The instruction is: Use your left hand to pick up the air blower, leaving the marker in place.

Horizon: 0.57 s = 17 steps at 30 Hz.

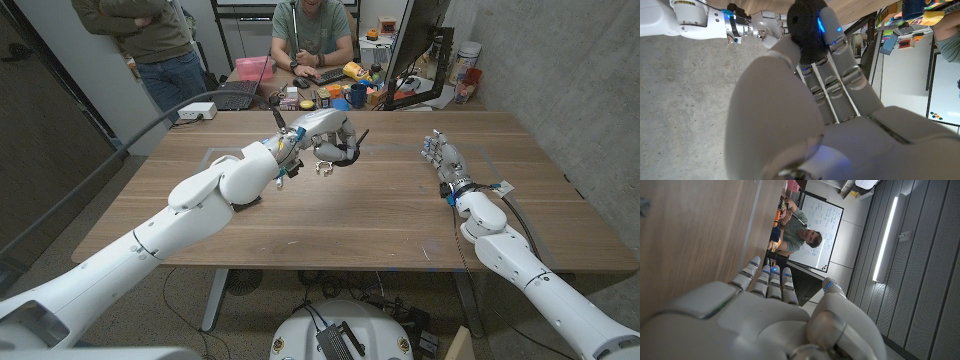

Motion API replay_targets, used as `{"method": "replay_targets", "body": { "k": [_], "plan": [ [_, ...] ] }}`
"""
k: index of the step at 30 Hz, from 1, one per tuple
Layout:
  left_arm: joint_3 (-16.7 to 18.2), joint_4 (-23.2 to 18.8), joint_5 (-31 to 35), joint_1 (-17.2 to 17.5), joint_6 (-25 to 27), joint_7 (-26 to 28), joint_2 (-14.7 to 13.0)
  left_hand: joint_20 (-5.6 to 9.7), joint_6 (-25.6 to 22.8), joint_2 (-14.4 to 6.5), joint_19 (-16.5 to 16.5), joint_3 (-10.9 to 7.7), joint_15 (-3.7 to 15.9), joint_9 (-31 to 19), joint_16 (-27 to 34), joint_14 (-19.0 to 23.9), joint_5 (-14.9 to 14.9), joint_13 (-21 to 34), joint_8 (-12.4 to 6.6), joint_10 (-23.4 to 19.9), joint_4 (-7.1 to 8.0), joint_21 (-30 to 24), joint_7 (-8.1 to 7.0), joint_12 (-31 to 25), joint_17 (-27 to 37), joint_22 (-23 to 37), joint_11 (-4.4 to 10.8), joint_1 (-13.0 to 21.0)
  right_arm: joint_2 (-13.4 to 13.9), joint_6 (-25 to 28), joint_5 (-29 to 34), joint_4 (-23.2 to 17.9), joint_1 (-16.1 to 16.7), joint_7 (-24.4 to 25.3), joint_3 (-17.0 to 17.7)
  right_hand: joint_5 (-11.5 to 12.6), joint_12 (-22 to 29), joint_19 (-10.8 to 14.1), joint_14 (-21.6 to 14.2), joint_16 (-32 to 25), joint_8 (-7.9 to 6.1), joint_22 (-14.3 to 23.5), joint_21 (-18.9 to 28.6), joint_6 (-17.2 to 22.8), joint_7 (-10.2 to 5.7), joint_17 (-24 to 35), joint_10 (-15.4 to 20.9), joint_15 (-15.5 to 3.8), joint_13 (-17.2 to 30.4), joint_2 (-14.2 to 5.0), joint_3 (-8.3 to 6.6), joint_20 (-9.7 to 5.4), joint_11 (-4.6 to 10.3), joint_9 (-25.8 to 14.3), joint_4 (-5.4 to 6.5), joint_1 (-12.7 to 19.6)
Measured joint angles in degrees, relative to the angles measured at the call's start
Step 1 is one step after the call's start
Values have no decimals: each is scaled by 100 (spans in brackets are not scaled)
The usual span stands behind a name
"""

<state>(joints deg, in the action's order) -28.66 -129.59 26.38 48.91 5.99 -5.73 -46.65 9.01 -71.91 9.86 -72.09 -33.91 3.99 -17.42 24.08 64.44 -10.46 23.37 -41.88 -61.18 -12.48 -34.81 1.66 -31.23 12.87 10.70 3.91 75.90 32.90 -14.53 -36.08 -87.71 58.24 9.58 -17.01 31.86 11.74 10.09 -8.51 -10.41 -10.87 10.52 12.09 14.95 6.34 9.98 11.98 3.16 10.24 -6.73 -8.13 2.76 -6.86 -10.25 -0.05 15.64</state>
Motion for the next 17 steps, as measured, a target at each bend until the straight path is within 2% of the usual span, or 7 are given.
{"method": "replay_targets", "body": {
  "k": [2, 4, 17],
  "plan": [
    [47, -88, -88, -31, 79, -67, 1, -5, 0, 23, 43, -1, 0, 16, 0, 0, 0, 0, 1, 0, -1, -1, 0, 4, 0, 0, 0, -26, 53, 45, 13, -118, 12, 36, 28, 0, 0, 5, 0, 0, 0, 0, 0, 2, 2, 0, 0, 0, 0, 0, 7, 5, 0, 0, 7, 0],
    [100, -198, -131, -75, 122, -99, 2, -11, 0, 37, 50, -95, 0, 13, 0, 0, 3, 1, 1, 0, 47, -2, 0, 4, 0, 0, 0, -84, 78, 99, 24, -180, 20, 73, 42, 0, 0, 20, 0, 0, 0, 0, 0, 21, 21, 0, 0, 0, 0, 0, 7, 21, 0, 0, 7, 0],
    [258, -753, -429, -381, 592, -436, -26, -21, -7, 76, 123, -222, 1, 19, 0, 1, 5, 211, -25, -61, -79, -17, 8, 64, 0, -5, -1, -135, 249, 342, 66, -609, 61, 214, 131, 0, 0, 61, 1, 0, 0, 0, 0, 20, 21, 0, -1, 0, 0, 0, 7, -20, 0, 0, 7, 0]
  ]
}}
